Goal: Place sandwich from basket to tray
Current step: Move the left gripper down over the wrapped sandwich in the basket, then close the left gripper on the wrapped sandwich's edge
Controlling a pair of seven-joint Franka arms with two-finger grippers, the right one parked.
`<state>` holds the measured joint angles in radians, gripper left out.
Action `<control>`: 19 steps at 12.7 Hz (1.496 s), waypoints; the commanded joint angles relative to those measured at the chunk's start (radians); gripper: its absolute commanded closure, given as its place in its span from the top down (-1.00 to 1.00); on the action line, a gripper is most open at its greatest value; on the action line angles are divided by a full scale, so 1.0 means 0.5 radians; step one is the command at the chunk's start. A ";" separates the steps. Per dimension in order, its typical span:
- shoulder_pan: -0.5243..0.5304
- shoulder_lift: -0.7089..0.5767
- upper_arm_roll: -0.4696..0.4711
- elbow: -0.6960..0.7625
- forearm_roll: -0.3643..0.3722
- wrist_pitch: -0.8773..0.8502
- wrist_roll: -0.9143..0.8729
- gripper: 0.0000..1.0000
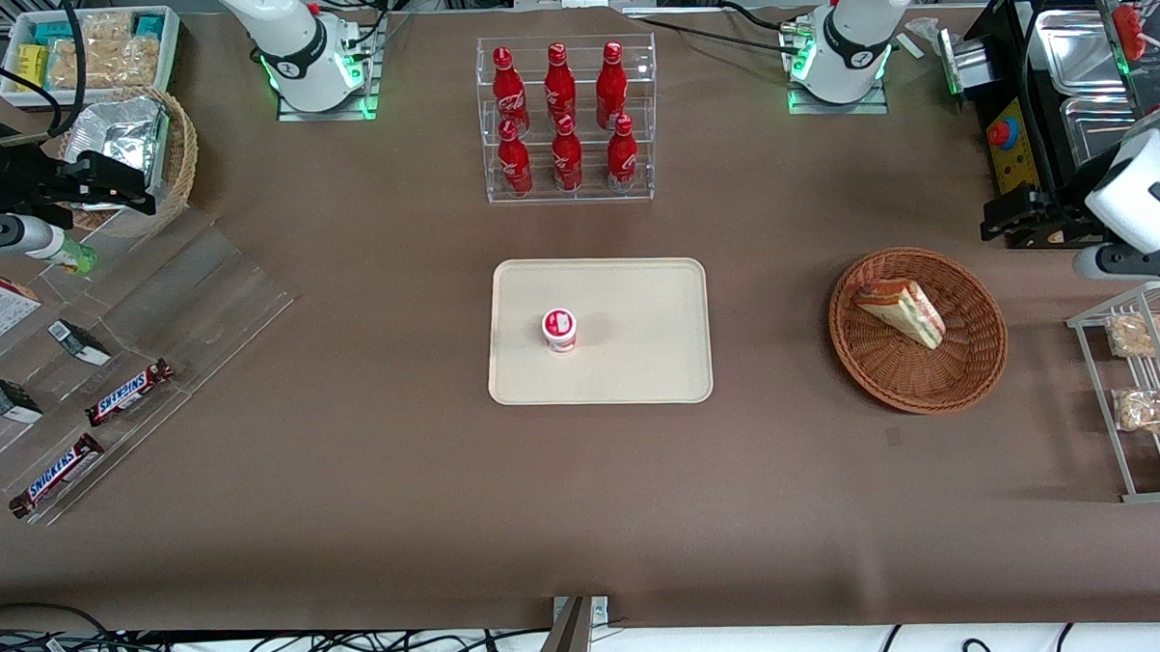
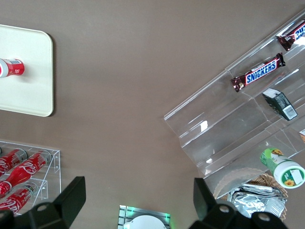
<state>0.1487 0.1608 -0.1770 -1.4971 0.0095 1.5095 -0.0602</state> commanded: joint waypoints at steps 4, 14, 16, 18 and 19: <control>0.006 0.007 0.001 -0.401 0.110 0.456 -0.688 1.00; 0.025 -0.141 -0.002 -1.401 0.370 1.493 -1.661 1.00; 0.028 -0.138 -0.002 -1.539 0.471 1.647 -1.787 1.00; 0.028 -0.110 -0.005 -1.595 0.515 1.770 -1.916 1.00; 0.028 -0.076 -0.005 -1.595 0.518 1.797 -1.953 1.00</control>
<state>0.1570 0.1367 -0.1752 -2.2638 0.2377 2.3725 -0.9843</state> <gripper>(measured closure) 0.000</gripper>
